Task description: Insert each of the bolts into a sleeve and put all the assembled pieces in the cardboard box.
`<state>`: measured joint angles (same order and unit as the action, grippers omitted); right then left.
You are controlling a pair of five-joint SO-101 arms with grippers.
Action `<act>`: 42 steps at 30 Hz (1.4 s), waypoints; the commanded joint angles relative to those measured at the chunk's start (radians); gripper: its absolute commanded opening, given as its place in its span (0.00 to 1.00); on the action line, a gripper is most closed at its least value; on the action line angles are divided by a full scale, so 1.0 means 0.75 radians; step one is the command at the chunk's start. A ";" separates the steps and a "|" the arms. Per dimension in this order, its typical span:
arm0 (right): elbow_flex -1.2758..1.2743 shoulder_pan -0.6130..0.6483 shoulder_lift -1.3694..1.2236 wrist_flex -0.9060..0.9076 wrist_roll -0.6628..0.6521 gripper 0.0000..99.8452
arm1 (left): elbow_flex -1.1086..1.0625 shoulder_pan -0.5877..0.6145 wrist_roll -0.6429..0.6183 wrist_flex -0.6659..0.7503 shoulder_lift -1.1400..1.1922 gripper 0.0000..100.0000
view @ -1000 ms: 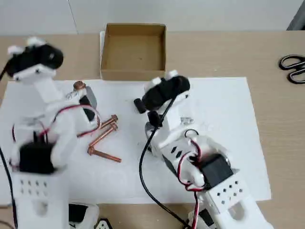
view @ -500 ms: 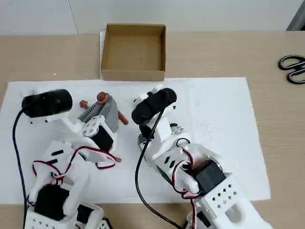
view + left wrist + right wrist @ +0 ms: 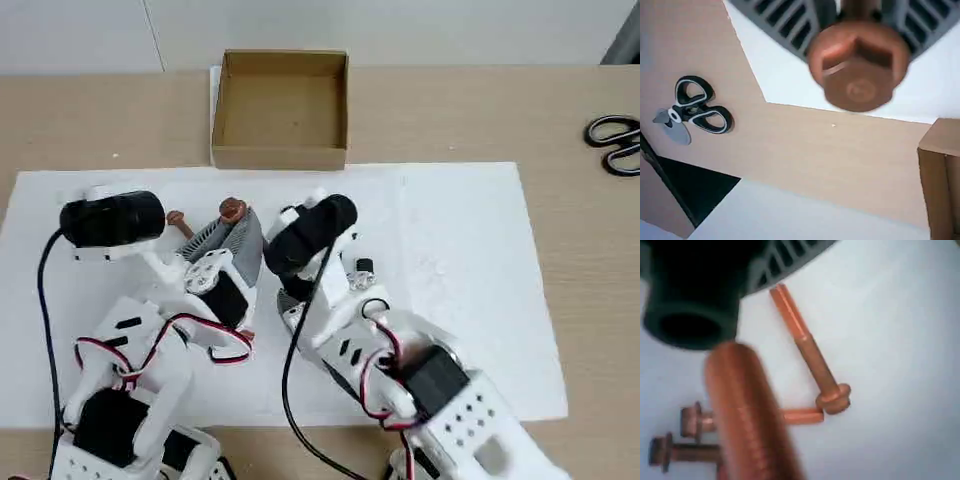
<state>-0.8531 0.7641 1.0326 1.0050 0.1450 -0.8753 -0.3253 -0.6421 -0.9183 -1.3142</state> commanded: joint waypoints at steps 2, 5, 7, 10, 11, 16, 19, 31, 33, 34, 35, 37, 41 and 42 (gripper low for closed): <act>-0.006 0.007 0.169 -0.030 -0.016 0.00 | 0.009 -0.014 -0.006 0.039 -0.023 0.01; -0.090 0.007 0.285 -0.024 -0.020 0.00 | 0.009 -0.014 -0.006 0.039 -0.023 0.01; -0.147 0.007 0.365 -0.024 -0.020 0.00 | 0.009 -0.014 -0.006 0.039 -0.023 0.01; -0.190 0.007 0.439 -0.021 -0.020 0.00 | 0.009 -0.016 -0.006 0.039 -0.023 0.01; -0.200 0.007 0.447 -0.021 -0.020 0.00 | 0.009 -0.016 -0.006 0.039 -0.023 0.01; -0.227 0.062 0.449 -0.034 -0.020 0.00 | 0.011 -0.029 -0.061 0.037 -0.023 0.01; -0.276 0.099 0.459 -0.071 -0.020 0.00 | 0.034 -0.053 -0.061 0.023 -0.023 0.01; -0.329 0.103 0.461 -0.173 -0.020 0.01 | 0.193 -0.076 -0.061 -0.200 -0.020 0.01; -0.329 0.101 0.461 -0.173 -0.020 0.01 | 0.204 -0.076 -0.061 -0.227 -0.020 0.01; -0.329 0.101 0.461 -0.173 -0.020 0.01 | 0.204 -0.076 -0.061 -0.231 -0.020 0.01; -0.329 0.101 0.461 -0.173 -0.020 0.01 | 0.202 -0.076 -0.061 -0.231 -0.020 0.01; -0.329 0.101 0.461 -0.173 -0.020 0.01 | 0.199 -0.076 -0.061 -0.231 -0.020 0.01; -0.327 0.105 0.461 -0.173 -0.020 0.01 | 0.197 -0.106 -0.061 -0.231 -0.020 0.01; -0.325 0.107 0.461 -0.173 -0.020 0.01 | 0.197 -0.117 -0.061 -0.231 -0.020 0.01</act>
<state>-1.1047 0.8378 1.3625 0.9007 0.1389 -0.7725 -0.3943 -0.6820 -1.0917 -1.3157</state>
